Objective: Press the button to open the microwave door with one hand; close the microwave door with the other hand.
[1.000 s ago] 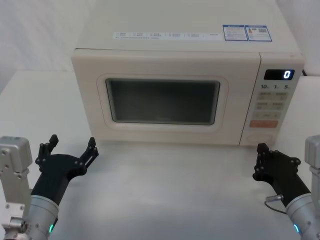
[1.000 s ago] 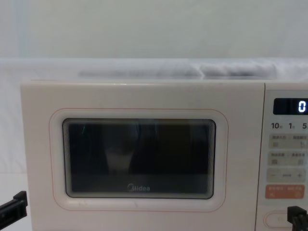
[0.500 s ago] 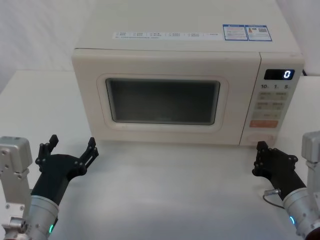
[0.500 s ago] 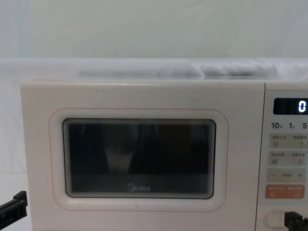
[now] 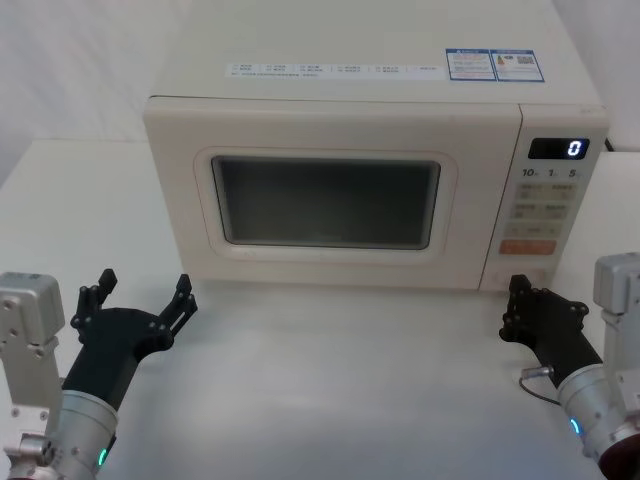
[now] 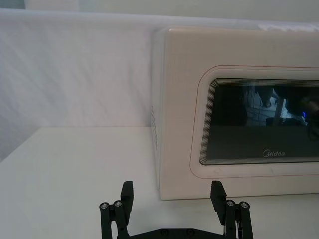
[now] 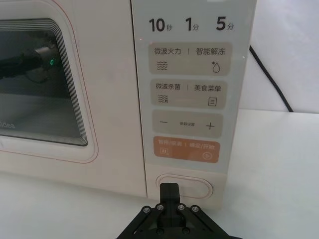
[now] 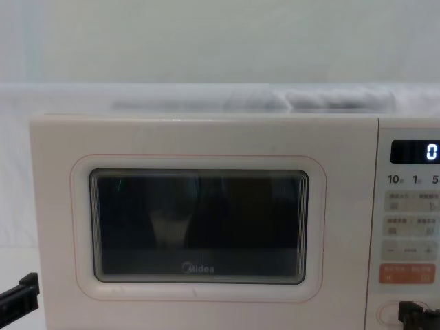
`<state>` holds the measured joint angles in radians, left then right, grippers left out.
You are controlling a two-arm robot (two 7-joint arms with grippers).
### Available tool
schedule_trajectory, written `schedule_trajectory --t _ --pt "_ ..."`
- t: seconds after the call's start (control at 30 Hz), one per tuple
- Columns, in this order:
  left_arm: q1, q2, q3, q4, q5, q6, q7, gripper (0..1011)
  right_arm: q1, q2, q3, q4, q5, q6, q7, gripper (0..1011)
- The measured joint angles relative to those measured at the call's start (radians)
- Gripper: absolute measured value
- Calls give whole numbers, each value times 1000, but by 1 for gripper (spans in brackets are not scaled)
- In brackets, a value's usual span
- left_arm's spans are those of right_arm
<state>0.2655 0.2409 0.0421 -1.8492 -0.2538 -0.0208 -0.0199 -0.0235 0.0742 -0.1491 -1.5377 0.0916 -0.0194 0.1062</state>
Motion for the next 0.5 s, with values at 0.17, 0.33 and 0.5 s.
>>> schedule_trajectory --t 0.17,0.33,0.5 --pt "0 0 0 0 0 0 0 1007 15 -7 0 23 -2 -5 0 0" --pt "0 0 0 0 0 0 0 1007 28 -13 -1 44 -6 -11 0 0" --pt "0 0 0 0 0 0 0 1007 41 -18 -1 67 -14 -18 -5 0"
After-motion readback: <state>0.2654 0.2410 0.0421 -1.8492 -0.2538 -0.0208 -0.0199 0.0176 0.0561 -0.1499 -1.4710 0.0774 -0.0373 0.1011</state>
